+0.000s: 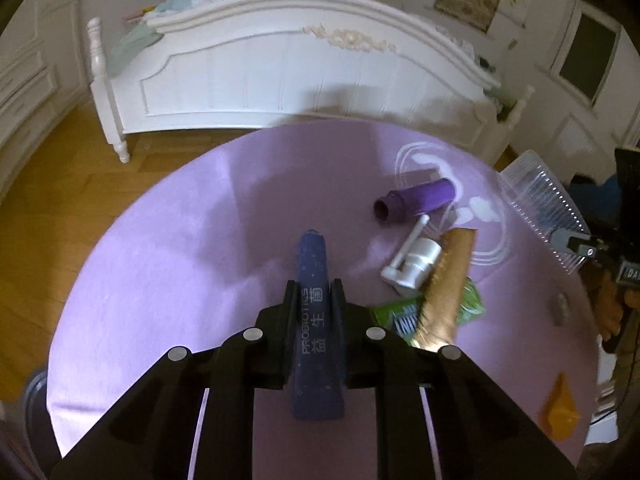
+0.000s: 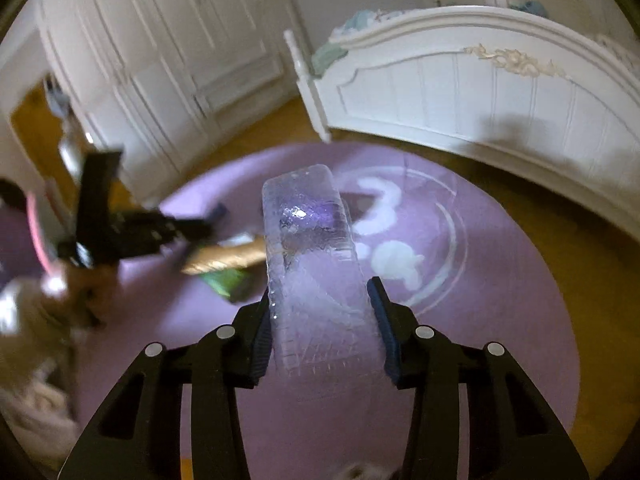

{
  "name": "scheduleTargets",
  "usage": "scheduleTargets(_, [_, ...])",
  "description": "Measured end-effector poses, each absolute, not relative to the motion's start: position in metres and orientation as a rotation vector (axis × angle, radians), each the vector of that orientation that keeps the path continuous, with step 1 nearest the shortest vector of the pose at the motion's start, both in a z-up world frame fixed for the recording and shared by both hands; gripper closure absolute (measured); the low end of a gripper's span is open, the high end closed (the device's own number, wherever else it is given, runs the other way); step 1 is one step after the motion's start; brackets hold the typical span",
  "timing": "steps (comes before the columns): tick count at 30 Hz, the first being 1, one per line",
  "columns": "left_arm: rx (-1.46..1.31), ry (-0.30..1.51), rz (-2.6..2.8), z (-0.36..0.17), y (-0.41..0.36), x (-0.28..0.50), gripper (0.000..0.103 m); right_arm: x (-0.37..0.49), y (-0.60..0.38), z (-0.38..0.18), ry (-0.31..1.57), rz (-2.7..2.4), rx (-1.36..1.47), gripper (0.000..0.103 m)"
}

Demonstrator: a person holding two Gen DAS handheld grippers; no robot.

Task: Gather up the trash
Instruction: 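Grasp the blue tube with the left tool while the right tool grasps the clear plastic box, then carry the blue tube and clear box over the bin and open both tools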

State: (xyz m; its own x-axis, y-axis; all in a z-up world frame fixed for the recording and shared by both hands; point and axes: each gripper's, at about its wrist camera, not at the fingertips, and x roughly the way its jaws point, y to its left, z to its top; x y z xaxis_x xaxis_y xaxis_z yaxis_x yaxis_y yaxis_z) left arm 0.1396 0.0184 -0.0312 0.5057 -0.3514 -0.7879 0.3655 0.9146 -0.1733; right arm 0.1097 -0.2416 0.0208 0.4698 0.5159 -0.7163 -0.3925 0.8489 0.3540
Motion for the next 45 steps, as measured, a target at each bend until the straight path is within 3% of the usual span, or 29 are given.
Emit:
scheduleTargets(8, [-0.066, 0.822, -0.425, 0.013, 0.054, 0.078, 0.086, 0.079, -0.229, 0.05, 0.908, 0.644, 0.402, 0.059])
scheduleTargets(17, [-0.16, 0.685, -0.3, 0.046, 0.128, 0.009, 0.085, 0.053, -0.14, 0.067, 0.949, 0.788, 0.432, 0.059])
scheduleTargets(29, [-0.279, 0.68, -0.107, 0.019, 0.236, -0.044, 0.085, 0.049, 0.001, 0.052, 1.081, 0.916, 0.393, 0.059])
scheduleTargets(45, [-0.413, 0.726, -0.063, -0.028, 0.3, -0.043, 0.085, 0.072, 0.122, 0.007, 1.213, 0.945, 0.387, 0.059])
